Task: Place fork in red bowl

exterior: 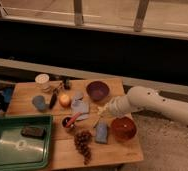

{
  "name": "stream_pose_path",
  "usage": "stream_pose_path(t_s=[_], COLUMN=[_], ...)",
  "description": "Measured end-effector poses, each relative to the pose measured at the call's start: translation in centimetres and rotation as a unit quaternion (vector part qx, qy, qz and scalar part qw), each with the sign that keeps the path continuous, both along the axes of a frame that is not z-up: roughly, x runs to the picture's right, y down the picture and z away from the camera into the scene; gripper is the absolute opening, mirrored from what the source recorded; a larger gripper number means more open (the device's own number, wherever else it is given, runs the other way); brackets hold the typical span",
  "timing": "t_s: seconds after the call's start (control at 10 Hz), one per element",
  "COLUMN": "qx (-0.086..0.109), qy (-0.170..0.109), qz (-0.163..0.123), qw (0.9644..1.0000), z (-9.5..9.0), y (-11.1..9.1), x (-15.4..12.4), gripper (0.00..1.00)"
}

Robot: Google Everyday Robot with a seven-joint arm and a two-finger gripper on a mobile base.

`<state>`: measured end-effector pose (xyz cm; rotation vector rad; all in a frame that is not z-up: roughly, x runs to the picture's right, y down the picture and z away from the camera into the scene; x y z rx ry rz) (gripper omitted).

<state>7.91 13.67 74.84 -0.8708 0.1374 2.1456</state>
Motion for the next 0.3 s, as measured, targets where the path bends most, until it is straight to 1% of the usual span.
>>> stream_pose_path(t_s=[0.1, 0.3], qx=[-0.010, -0.028], qy=[0.012, 0.039], qz=[0.010, 0.038], qw=[0.9998, 0.9981], z=[0.5, 0.4], y=[1.0, 3.0], x=[1.2, 4.6], gripper=[0.19, 0.19])
